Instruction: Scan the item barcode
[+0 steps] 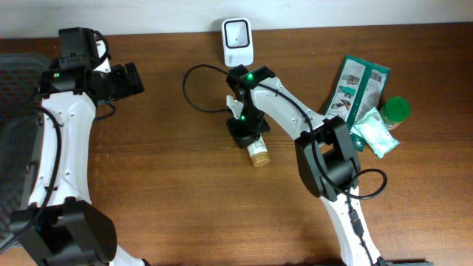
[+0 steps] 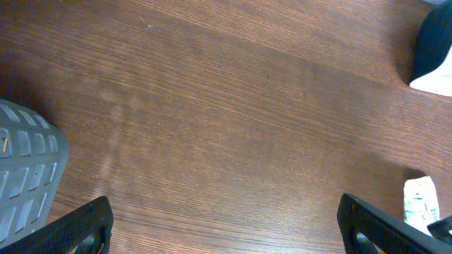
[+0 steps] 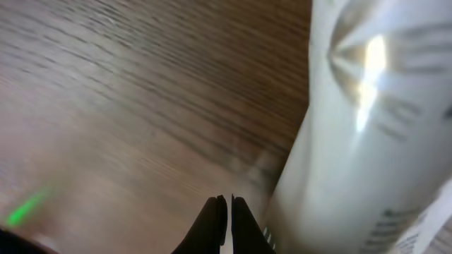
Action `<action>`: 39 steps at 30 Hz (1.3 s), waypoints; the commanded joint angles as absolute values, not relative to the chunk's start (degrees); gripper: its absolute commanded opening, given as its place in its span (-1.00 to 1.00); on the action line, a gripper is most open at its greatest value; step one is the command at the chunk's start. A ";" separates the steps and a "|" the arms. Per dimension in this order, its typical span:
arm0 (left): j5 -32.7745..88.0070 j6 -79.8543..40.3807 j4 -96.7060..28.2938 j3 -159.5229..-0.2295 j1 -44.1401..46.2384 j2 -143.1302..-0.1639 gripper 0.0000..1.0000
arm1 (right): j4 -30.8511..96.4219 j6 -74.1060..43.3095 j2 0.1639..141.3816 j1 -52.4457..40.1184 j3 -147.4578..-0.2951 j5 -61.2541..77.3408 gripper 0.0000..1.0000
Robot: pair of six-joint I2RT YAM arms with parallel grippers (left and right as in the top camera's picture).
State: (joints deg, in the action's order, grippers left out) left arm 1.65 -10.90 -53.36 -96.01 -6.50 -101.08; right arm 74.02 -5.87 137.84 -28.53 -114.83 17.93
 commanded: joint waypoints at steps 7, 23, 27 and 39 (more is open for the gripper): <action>1.67 -10.59 -53.28 -96.38 -6.66 -100.55 0.99 | 75.24 -11.99 118.28 -33.41 -114.32 -0.54 -0.91; 1.67 -10.59 -53.28 -96.38 -6.68 -100.55 0.98 | 51.35 -23.42 117.80 -23.05 -83.37 6.85 -0.92; 1.67 -10.59 -53.28 -96.38 -6.66 -100.55 0.98 | 37.36 -22.79 117.91 -17.74 -83.35 6.87 -0.91; 1.67 -10.59 -53.28 -96.38 -6.68 -100.55 0.98 | 28.82 -36.45 116.57 -17.19 -83.57 13.32 0.22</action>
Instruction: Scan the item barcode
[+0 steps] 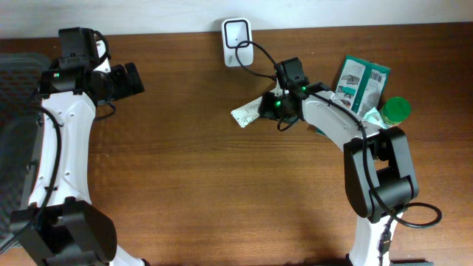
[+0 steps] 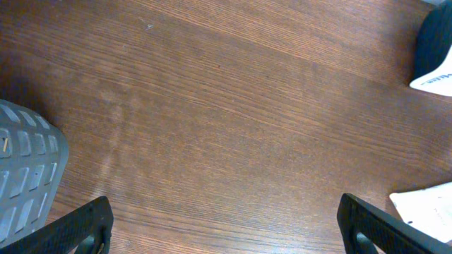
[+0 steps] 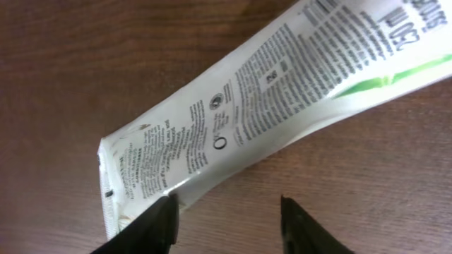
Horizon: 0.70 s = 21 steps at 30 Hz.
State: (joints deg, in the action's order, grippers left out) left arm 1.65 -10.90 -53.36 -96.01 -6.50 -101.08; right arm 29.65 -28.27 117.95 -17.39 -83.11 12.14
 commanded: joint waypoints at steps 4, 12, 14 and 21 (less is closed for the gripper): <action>1.67 -10.59 -53.28 -96.38 -6.66 -100.55 0.99 | 24.97 -43.94 118.74 -17.30 -83.55 10.66 0.15; 1.67 -10.59 -53.28 -96.38 -6.66 -100.55 0.99 | 20.86 -45.12 124.20 -18.06 -83.55 9.87 -0.11; 1.67 -10.59 -53.28 -96.38 -6.66 -100.55 0.98 | 18.94 -45.08 125.14 -19.00 -83.55 9.85 -0.17; 1.67 -10.59 -53.28 -96.38 -6.66 -100.55 0.99 | 19.07 -25.19 123.72 -17.98 -84.07 28.60 -0.81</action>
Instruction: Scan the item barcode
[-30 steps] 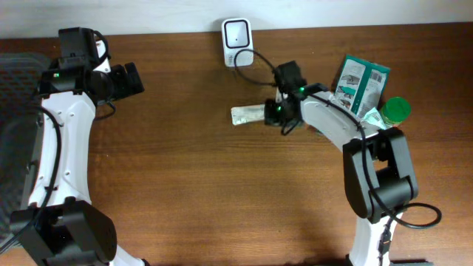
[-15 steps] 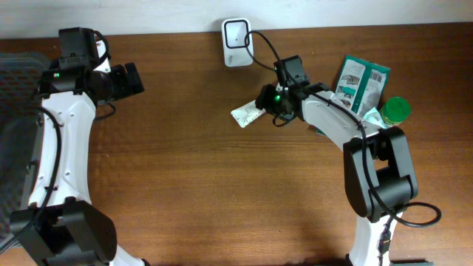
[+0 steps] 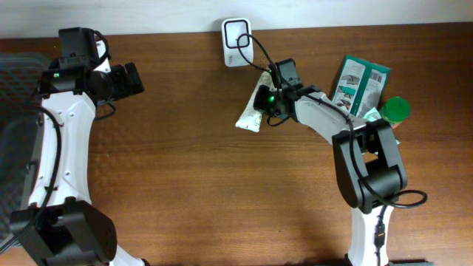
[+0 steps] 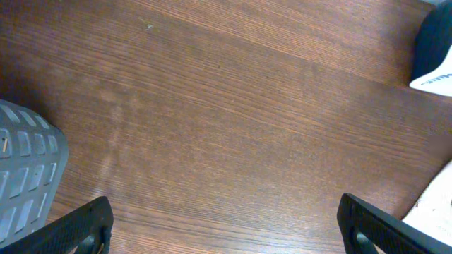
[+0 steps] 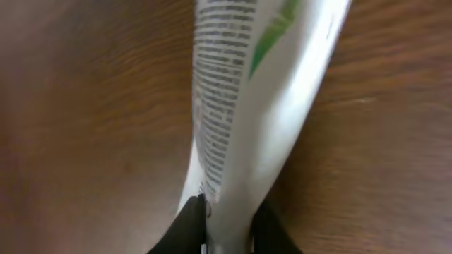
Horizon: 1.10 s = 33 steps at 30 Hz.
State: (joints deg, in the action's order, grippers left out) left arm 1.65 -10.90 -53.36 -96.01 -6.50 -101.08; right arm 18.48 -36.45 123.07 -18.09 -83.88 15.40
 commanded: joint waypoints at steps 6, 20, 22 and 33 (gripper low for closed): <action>1.67 -10.59 -53.28 -96.38 -6.68 -100.55 0.98 | 31.24 4.32 123.48 -18.15 -85.45 48.03 -0.81; 1.67 -10.59 -53.28 -96.38 -6.68 -100.55 0.99 | 39.48 1.04 128.31 -18.57 -85.03 41.39 -0.77; 1.67 -10.59 -53.28 -96.38 -6.66 -100.55 0.98 | 39.46 0.99 128.31 -17.50 -85.38 43.24 -0.81; 1.67 -10.59 -53.28 -96.38 -6.68 -100.55 0.98 | 40.80 4.16 110.41 -15.07 -88.01 62.59 -0.92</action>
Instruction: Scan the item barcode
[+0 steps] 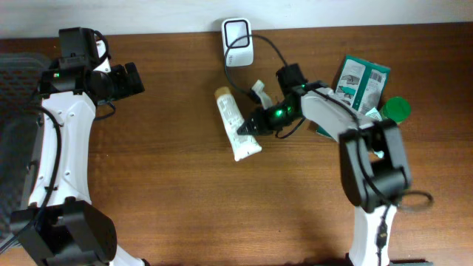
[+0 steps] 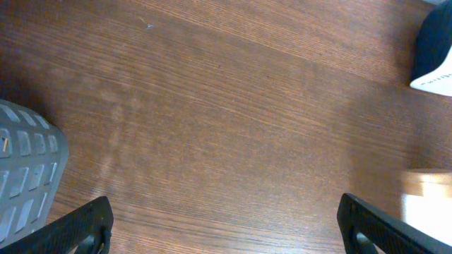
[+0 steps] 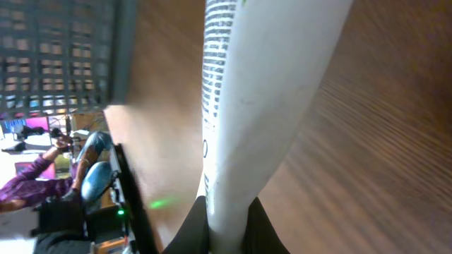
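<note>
A white tube [image 1: 231, 120] with a tan cap is held over the table's middle, its cap pointing toward the back. My right gripper [image 1: 250, 131] is shut on it near the crimped end. In the right wrist view the tube [image 3: 261, 85] runs up from between the two dark fingers [image 3: 196, 227], its small print on edge. The white scanner [image 1: 238, 35] stands at the back edge with its black cable trailing to the right. My left gripper [image 1: 134, 78] is far left and open [image 2: 228, 226], holding nothing; the tube's cap [image 2: 427, 189] shows at the right edge of that view.
A green box [image 1: 360, 83], a green-lidded jar [image 1: 396, 109] and a pale packet [image 1: 373, 122] lie at the right. A grey mesh object [image 1: 15, 111] sits off the table's left edge. The scanner's dark base [image 2: 434, 42] shows in the left wrist view.
The tube was close under the scanner, hanging down-left. Now it is lower and further left, cap toward the back, still in my right gripper. The left arm has not moved.
My right gripper was at the tube lying in the table's middle, cap toward the front. Then it held the tube raised right of the scanner, printed side to the wrist camera. Then the tube hung under the scanner, and now it is lower left with the cap up.
</note>
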Action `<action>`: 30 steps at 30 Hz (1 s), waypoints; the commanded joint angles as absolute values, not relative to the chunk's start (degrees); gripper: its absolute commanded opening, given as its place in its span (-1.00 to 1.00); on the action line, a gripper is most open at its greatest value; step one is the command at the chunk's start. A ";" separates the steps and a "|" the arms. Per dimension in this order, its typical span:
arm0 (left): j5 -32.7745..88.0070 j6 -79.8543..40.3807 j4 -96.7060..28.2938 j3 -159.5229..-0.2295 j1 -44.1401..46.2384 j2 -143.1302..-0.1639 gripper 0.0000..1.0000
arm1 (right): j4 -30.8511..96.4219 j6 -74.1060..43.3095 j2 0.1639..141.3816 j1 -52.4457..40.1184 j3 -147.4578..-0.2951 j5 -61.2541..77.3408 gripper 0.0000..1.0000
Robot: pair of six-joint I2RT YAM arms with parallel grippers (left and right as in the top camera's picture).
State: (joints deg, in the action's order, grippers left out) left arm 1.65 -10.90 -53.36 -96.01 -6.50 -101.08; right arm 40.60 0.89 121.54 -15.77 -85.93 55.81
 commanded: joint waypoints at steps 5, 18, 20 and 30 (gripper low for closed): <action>1.67 -10.59 -53.28 -96.38 -6.68 -100.55 0.98 | 44.27 9.32 94.59 -14.85 -88.01 62.54 -0.92; 1.67 -10.59 -53.28 -96.38 -6.68 -100.55 0.98 | 32.51 2.26 92.42 -17.72 -87.99 19.31 -0.92; 1.67 -10.59 -53.28 -96.38 -6.68 -100.55 0.98 | 20.49 4.54 98.54 -19.97 -87.99 0.64 -0.92; 1.67 -10.59 -53.28 -96.38 -6.68 -100.55 0.98 | -23.99 38.17 126.52 -23.62 -88.01 -24.36 -0.92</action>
